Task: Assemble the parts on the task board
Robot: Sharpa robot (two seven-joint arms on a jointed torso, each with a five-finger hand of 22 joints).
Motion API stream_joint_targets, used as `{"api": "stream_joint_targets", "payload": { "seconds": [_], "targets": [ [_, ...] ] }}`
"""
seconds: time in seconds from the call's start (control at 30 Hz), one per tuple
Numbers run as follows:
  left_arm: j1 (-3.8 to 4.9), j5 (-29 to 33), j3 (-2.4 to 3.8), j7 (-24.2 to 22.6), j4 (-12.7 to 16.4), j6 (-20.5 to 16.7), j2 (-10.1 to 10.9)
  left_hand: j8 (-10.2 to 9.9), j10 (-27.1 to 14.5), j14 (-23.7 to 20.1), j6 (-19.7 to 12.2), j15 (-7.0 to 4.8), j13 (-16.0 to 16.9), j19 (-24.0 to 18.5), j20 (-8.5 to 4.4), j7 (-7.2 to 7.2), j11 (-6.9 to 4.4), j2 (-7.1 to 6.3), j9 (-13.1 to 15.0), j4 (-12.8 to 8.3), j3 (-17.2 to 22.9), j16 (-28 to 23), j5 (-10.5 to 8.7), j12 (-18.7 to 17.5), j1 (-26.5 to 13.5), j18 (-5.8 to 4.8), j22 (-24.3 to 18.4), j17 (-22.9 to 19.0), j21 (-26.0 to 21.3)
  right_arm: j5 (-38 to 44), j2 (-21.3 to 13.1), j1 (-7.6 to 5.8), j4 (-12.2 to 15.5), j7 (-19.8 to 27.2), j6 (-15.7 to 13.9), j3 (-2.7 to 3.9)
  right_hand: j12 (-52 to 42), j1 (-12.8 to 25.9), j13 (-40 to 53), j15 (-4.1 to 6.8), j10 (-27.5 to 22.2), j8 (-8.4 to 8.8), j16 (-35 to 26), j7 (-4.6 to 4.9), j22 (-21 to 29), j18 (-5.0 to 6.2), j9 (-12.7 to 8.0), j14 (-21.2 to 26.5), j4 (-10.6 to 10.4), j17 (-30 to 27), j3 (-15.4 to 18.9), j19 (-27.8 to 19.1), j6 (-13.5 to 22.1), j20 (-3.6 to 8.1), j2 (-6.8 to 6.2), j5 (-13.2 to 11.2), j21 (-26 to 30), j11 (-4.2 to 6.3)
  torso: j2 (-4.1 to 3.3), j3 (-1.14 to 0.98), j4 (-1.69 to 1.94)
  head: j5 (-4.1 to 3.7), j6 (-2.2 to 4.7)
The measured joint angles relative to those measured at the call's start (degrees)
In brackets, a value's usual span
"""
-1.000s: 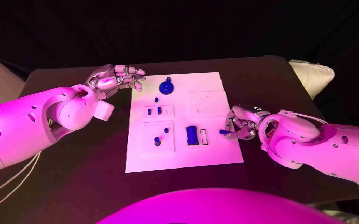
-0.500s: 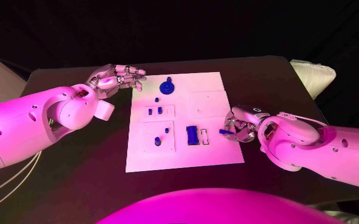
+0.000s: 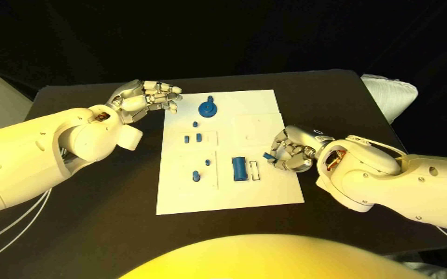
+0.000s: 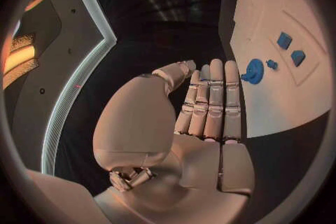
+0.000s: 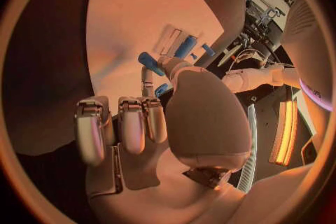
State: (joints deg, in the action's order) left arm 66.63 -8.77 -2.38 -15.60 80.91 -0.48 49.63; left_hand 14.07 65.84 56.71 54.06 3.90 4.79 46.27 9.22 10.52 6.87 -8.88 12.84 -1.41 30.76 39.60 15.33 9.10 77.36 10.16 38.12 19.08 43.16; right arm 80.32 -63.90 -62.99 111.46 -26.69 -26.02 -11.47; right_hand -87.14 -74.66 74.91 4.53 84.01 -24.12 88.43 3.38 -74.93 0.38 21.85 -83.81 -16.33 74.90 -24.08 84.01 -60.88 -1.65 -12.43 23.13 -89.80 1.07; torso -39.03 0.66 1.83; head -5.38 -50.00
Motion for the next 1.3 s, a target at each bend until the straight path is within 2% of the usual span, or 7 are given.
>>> {"api": "stream_joint_targets", "payload": {
  "seconds": [0.1, 0.43, 0.7, 0.83, 1.3],
  "targets": [
    [0.00, 0.00, 0.00, 0.02, 0.07, 0.00, 0.00, 0.00, 0.00, 0.00, 0.00, 0.00, 0.00, 0.00, 0.00, 0.00, 0.00, 0.00, 0.00, 0.00, 0.00, 0.00, 0.00, 0.00, 0.00, 0.00, 0.00, 0.00, 0.00, -2.76, 1.02, -0.08, -0.11, 0.32, -0.72, 0.00, -0.02, 0.95, 0.00, 0.00, 0.00, -0.72, 0.00, 0.04, 0.00, 0.00, 0.22, 0.00, 0.04, 0.00, -0.06, 0.00, 0.04, 0.00, -0.15, -0.31, 0.00, 0.00, 0.00, 0.01, -0.01, -0.11, 0.00],
    [0.00, 0.00, 0.00, 0.08, 0.29, 0.02, -0.01, 0.00, 0.00, 0.00, 0.00, 0.00, 0.00, 0.00, 0.00, 0.00, 0.00, 0.00, 0.00, 0.00, 0.00, 0.00, 0.00, 0.00, 0.00, 0.00, 0.00, -0.01, 0.00, -8.21, 3.29, 0.81, -1.35, -0.17, -0.47, -0.02, -0.67, 3.44, 0.00, 0.00, 0.00, -1.08, 0.00, -0.04, 0.01, 0.00, 1.81, 0.00, 0.04, 0.00, -0.06, 0.00, -0.04, 0.00, -0.25, 0.14, 0.00, 0.00, 0.00, -0.03, 0.01, -0.23, 0.00],
    [0.00, 0.00, 0.00, 0.09, 0.31, 0.03, -0.02, 0.00, 0.00, 0.00, 0.00, 0.00, 0.00, 0.00, 0.00, 0.00, 0.00, 0.00, 0.00, 0.00, 0.00, 0.00, 0.00, 0.00, 0.00, 0.00, 0.00, -0.01, 0.00, -9.85, 4.83, 1.22, -2.04, -1.39, 1.35, -0.02, -1.03, 8.29, 0.04, 0.00, 0.00, -1.92, 0.55, -0.74, 0.01, 0.00, 2.09, 0.00, -0.20, 0.05, 1.46, 0.00, -0.76, 0.00, 0.61, -4.81, 0.01, -0.01, -0.02, -0.07, -0.01, -0.17, 0.00],
    [0.00, 0.00, 0.00, 0.10, 0.32, 0.03, -0.03, 0.00, 0.00, 0.00, 0.00, 0.00, 0.00, 0.00, 0.00, 0.00, 0.00, 0.00, -0.06, -0.17, 0.17, 0.00, 0.00, 0.00, 0.00, 0.00, 0.08, 0.07, 0.00, -10.07, 5.25, 1.33, -2.22, -2.02, 2.04, -0.02, -1.27, 9.60, 0.04, 0.00, 0.00, -1.76, 0.55, -0.63, 0.02, 0.00, 1.90, 0.00, -0.19, 0.05, 1.79, 0.00, -0.64, 0.00, 0.75, -6.52, 0.01, 0.00, -0.02, -0.09, -0.01, -0.13, 0.00],
    [0.00, 0.00, 0.00, 0.13, 0.35, 0.03, 0.04, 0.00, 0.00, 0.00, 0.00, 0.00, 0.00, 0.00, 0.00, 0.00, 0.00, 0.00, -0.05, -0.17, 0.17, 0.00, 0.00, 0.00, 0.00, 0.00, 0.07, 0.06, 0.00, -9.24, 6.04, 1.39, -3.04, -3.35, 2.41, 0.00, -1.56, 9.59, 0.03, 0.00, 0.00, -1.77, 0.55, -0.63, 0.02, 0.00, 1.90, 0.00, -0.19, 0.04, 1.79, 0.00, -0.64, -0.01, 0.75, -6.52, 0.01, -0.01, -0.04, -0.03, 0.02, -0.01, 0.00]
  ]
}}
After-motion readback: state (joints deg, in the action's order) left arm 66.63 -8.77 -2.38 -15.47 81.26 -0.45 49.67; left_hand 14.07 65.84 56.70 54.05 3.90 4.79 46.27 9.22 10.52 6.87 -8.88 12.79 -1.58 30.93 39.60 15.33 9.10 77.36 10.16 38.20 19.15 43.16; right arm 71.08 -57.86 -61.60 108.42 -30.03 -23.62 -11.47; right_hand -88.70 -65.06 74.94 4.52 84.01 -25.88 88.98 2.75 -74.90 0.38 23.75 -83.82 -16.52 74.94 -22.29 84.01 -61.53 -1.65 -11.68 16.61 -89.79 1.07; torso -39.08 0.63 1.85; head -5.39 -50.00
